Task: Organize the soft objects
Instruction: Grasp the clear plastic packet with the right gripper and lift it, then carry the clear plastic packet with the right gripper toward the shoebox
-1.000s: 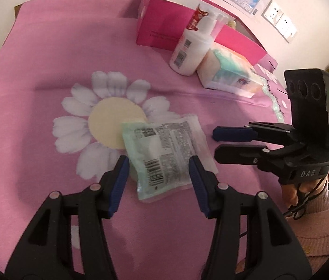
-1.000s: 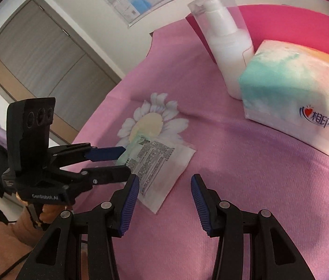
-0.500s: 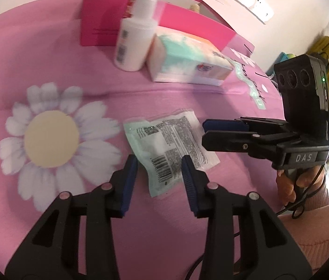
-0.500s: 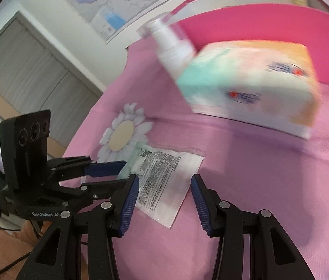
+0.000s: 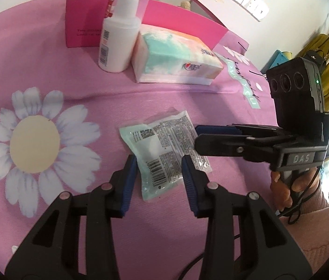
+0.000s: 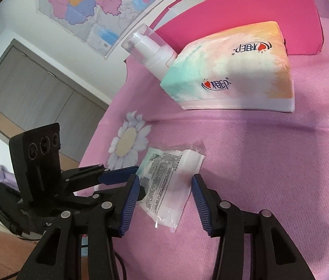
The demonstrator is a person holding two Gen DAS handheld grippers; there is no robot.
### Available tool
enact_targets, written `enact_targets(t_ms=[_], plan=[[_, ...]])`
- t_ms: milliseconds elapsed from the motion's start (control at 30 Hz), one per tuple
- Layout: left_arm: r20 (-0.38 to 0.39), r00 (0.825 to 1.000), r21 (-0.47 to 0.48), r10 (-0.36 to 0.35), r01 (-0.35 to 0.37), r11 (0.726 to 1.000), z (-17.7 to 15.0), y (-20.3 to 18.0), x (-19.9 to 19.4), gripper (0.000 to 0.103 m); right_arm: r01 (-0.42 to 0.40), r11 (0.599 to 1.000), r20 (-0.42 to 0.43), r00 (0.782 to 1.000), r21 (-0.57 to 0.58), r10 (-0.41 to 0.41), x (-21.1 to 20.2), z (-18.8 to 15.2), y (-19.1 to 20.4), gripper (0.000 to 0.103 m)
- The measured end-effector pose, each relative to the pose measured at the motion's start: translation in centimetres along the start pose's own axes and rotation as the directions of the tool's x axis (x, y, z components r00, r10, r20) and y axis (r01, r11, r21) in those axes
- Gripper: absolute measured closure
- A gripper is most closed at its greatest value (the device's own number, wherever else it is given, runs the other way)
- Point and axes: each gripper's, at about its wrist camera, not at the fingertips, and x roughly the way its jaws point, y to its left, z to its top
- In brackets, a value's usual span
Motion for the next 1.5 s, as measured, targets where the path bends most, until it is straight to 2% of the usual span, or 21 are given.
enact_targets(t_ms=[67,167,300,667,1500], plan=[[-0.003,1.0,0.007,-0.012,0.012,1.0,0.1,-0.6,0.2,0.061,0.026,0.999,-0.003,1.0,-0.022,-0.026,0.2,0.0,0.4,0.061],[-0.007,1.0,0.025,-0.002,0.002,1.0,0.1,-1.4,0.5,0.062,0.067,0.996,-0.001,0.998,-0.051,-0.067,0.2,0.0,0.7,0.073],[-0.01,1.0,0.033,-0.002,0.003,0.999,0.3,-1.8,0.7,0.062,0.072,0.997,0.015,0.997,-0.029,-0.072,-0.1,0.0,0.1,0.076],[-0.005,1.0,0.041,-0.008,0.008,0.999,0.7,-2.3,0.9,0.062,0.078,0.997,0.03,0.997,-0.002,-0.078,-0.9,-0.3,-0.6,0.075],[0.11,0.994,0.116,-0.026,0.013,0.993,4.1,-4.6,-2.3,0.062,0.119,0.99,0.143,0.984,-0.078,-0.107,-4.9,1.7,1.2,0.077]])
